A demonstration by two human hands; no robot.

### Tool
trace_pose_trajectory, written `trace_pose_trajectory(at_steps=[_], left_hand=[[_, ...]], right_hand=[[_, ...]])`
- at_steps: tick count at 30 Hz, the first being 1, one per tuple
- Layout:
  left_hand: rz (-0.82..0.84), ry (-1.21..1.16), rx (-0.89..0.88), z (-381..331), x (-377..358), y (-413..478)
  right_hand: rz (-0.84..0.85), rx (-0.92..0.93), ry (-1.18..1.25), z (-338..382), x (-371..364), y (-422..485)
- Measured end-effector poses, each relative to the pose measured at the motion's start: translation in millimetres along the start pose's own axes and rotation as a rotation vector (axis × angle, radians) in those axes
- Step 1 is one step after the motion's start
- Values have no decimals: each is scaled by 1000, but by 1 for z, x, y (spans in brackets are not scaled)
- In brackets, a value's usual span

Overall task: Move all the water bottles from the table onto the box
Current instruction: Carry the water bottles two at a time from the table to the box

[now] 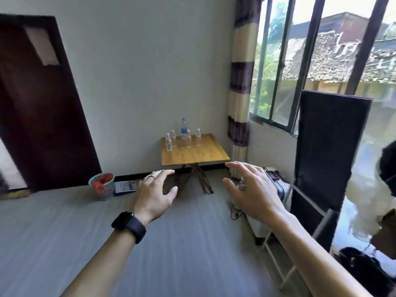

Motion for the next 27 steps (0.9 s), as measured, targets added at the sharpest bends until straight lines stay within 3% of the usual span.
trace_pose_trajectory(at_steps=[9,15,27], left_hand=[[-84,112,112,107,-21,138],[-76,165,93,156,-46,261],[38,104,-2,205,-178,497]], right_hand=[[91,130,102,-22,-133,171],[70,108,123,-41,-200,290],[53,18,126,-158,-304,486]])
Point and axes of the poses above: each hand's wrist, its own y-axis towards the middle knuckle, its own x-axis out of the back of the hand, z = x × y, the point moved 2 cm from there along y, towards the middle knuckle, and after that the axes turned 9 degrees about y, right-handed, at the moved point
